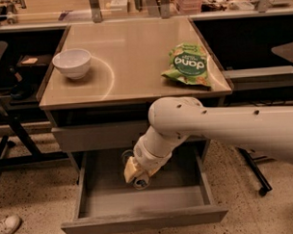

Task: Place redbull can into middle drawer

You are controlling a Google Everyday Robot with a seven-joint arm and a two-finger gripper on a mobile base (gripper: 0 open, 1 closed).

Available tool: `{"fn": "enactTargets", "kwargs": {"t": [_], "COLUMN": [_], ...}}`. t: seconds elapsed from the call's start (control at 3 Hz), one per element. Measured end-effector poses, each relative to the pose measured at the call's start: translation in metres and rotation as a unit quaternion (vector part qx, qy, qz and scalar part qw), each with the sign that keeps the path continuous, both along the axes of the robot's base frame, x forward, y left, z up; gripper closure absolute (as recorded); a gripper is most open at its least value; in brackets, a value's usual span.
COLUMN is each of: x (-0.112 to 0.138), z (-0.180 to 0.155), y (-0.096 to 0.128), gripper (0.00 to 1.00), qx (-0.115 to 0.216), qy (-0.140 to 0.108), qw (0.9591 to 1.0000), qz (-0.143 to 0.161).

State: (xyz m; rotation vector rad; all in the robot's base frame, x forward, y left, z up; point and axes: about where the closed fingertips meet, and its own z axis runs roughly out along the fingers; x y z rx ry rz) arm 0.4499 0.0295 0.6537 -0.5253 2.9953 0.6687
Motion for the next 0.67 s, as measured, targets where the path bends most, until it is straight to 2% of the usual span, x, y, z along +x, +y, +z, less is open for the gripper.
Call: {"fn": "enactTargets", "kwargs": {"t": [0.33,0.67], "x": [0.000,-0.003], "z": [0.000,-0.026], "y": [0.000,0.009], "gripper": [1.00,1.00], "qx": [0.000,0.026], "qy": [0.000,0.013], "qw": [1.0000,0.9993], "qz": [0.000,-0.024]}}
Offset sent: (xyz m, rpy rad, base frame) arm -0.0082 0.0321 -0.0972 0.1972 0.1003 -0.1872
